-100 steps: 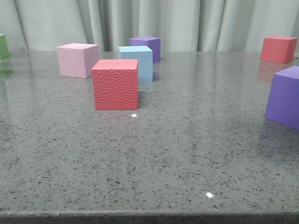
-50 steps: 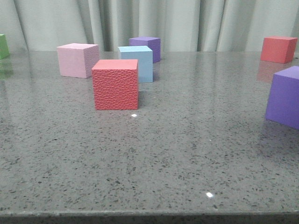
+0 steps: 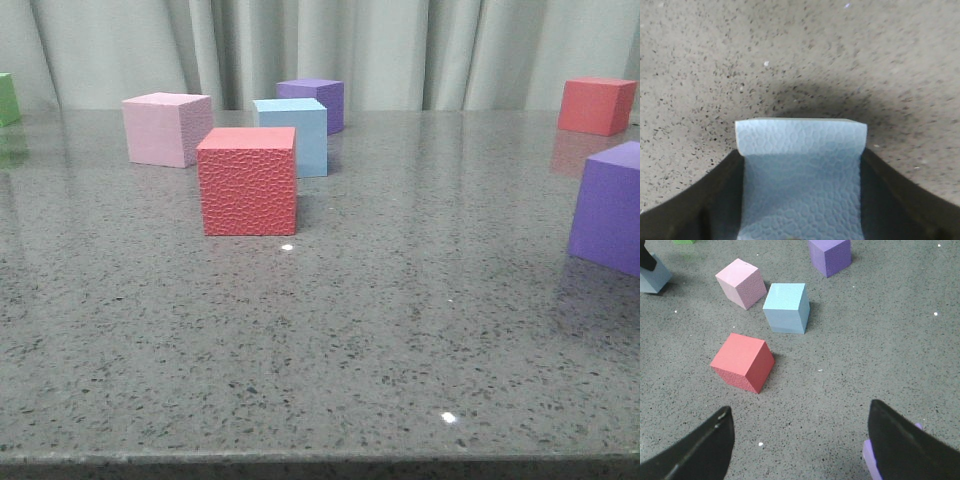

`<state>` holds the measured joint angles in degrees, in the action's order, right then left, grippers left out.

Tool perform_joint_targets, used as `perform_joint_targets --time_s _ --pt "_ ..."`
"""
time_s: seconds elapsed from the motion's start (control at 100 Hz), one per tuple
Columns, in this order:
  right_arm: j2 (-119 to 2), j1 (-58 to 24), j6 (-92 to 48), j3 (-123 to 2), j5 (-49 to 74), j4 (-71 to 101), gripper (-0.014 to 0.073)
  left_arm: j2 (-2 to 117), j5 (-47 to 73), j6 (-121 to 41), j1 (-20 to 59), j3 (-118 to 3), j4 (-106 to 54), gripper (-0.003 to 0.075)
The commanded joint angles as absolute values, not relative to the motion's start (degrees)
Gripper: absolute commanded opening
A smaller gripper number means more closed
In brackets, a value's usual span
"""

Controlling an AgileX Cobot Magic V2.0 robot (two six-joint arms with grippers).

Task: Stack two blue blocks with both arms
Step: 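Lift and carry the cube above the placed light blue cube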

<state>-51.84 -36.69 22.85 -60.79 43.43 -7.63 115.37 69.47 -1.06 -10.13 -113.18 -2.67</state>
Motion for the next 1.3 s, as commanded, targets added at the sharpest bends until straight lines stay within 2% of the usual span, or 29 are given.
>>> perform_joint_targets --time_s 0.0,0.39,0.79,1.29 --pt "-51.12 -36.5 22.43 -62.15 39.14 -8.34 0.0556 111.84 70.43 0.91 -9.24 -118.43 -4.07 0.0253" --pt "-51.12 -36.5 22.43 -62.15 39.16 -8.6 0.0556 111.84 72.07 9.21 2.29 -129.94 -4.53 0.0253" --pt "-51.12 -36.5 22.43 -62.15 39.22 -8.65 0.0556 111.84 72.07 19.02 15.79 -130.05 -6.17 0.0252" --pt "-51.12 -36.5 22.43 -62.15 39.43 -8.65 0.0556 111.96 71.76 26.98 23.75 -130.05 -10.73 0.0252"
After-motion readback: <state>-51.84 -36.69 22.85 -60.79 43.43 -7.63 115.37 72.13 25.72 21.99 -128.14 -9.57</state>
